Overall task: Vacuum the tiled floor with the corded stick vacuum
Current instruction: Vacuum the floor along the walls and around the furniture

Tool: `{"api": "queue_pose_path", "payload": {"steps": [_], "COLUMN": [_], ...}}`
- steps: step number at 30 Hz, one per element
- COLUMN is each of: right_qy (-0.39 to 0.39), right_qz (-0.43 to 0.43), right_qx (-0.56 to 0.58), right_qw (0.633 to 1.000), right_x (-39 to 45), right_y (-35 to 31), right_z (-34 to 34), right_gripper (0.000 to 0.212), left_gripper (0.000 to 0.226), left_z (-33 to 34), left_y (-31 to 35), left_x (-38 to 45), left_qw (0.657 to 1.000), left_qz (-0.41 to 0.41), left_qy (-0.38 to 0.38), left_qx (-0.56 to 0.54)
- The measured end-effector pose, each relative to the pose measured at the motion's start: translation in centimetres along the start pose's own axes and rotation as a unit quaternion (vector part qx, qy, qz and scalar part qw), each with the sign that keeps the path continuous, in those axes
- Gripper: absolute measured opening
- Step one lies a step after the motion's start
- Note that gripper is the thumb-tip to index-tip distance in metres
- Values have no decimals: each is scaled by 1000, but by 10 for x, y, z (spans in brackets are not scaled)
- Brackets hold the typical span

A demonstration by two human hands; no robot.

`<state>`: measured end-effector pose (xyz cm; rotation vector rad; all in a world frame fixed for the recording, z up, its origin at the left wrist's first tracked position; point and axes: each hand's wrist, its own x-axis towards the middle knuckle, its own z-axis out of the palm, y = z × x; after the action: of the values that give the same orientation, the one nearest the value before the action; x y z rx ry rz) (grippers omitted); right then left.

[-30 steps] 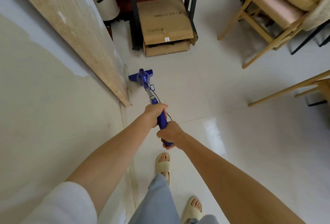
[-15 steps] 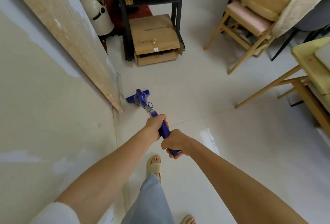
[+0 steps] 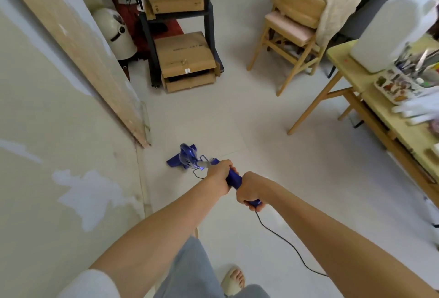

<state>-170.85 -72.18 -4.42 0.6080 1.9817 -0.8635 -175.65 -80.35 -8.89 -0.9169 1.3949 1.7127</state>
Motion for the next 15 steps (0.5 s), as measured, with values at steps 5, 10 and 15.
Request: {"api": "queue_pose_path", "payload": {"steps": [5,10,15], "right_qy": [-7,-20,-43], "right_qz": [-6,-52,-57], "right_qx": [96,234,312], "right_qw": [995,971,947], "right_x": [-44,-73,-56], "right_y": [19,0,-29], "right_z": [4,34,64], "right_gripper": [13,10,14], "left_gripper": [24,32,30], "left_z": [11,-19,-50], "left_y": [-12,-2,15], "left_x": [-28,-31,-24], "left_qw": [998,989,985], "left_qz": [4,0,-16], "left_qy": [-11,-32,-40], "left_qx": [66,142,170]}}
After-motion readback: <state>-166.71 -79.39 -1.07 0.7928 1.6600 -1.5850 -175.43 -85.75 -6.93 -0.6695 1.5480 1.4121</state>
